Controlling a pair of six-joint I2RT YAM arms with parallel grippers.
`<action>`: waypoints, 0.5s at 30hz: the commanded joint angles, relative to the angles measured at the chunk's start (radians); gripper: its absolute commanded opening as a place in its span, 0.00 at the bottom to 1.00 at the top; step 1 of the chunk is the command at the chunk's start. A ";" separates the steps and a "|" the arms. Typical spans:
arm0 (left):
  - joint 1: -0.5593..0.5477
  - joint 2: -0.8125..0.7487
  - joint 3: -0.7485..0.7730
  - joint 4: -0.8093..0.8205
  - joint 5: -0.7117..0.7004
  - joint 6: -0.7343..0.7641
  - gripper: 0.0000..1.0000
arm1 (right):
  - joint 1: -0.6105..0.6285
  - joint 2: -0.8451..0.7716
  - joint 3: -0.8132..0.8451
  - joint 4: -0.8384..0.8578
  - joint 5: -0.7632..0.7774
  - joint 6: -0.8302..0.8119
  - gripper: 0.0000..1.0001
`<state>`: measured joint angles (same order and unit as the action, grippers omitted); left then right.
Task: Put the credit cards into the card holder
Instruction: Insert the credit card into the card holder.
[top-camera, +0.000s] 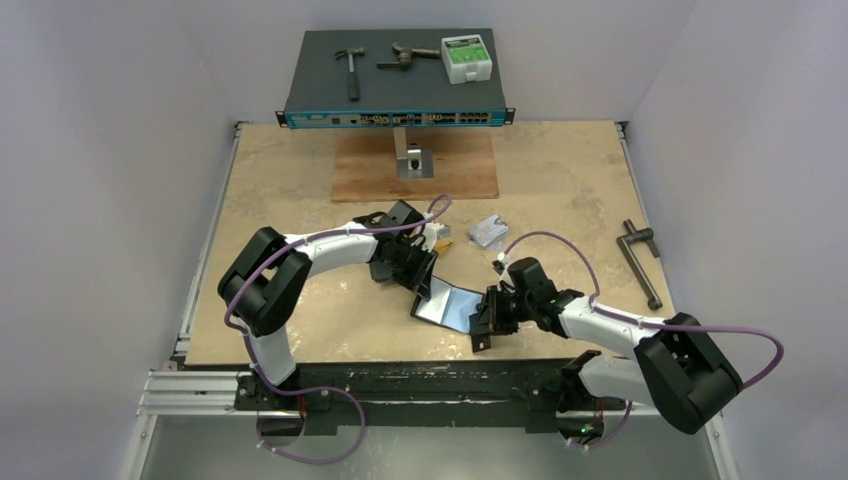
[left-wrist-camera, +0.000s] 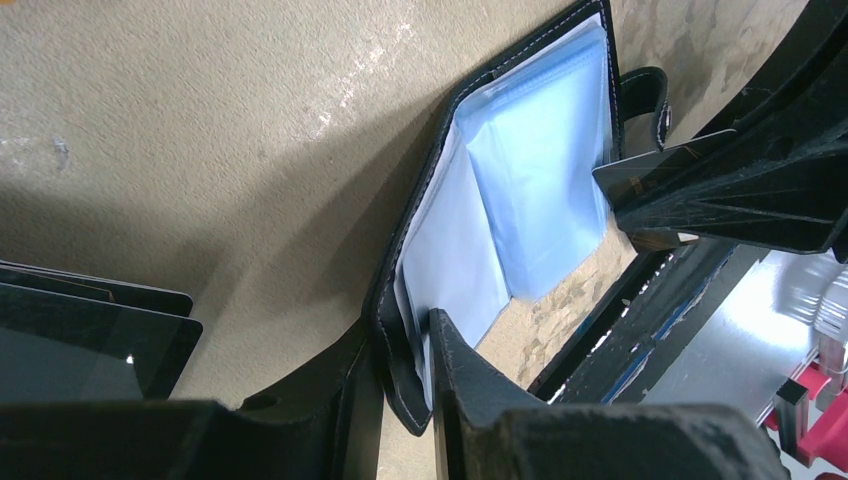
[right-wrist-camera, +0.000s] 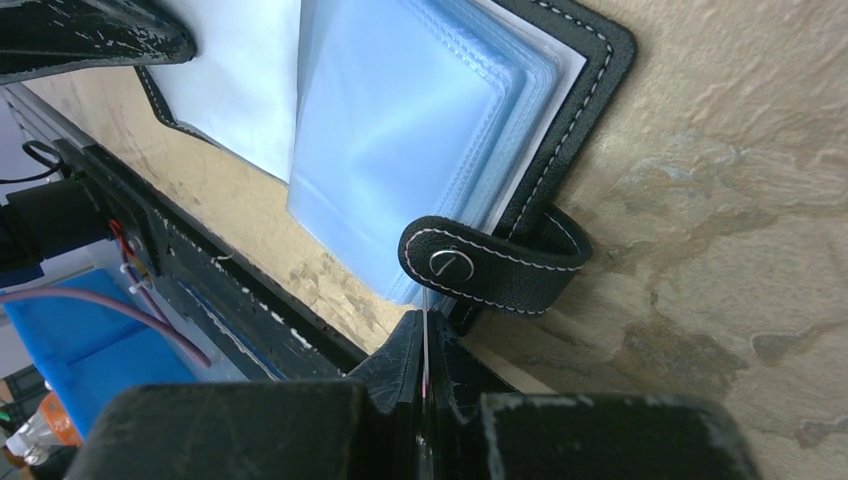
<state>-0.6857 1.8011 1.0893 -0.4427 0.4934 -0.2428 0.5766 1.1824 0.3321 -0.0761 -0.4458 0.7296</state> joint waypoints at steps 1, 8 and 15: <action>0.001 -0.031 0.040 0.002 0.004 0.019 0.22 | 0.000 0.035 0.002 0.061 -0.039 -0.003 0.00; 0.002 -0.034 0.038 -0.001 0.000 0.025 0.22 | 0.001 0.015 0.022 -0.029 -0.015 -0.042 0.00; 0.001 -0.034 0.043 -0.007 -0.001 0.028 0.22 | 0.000 -0.045 0.000 -0.068 -0.015 -0.031 0.00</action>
<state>-0.6857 1.8008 1.0939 -0.4438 0.4931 -0.2417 0.5770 1.1873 0.3344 -0.0967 -0.4637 0.7136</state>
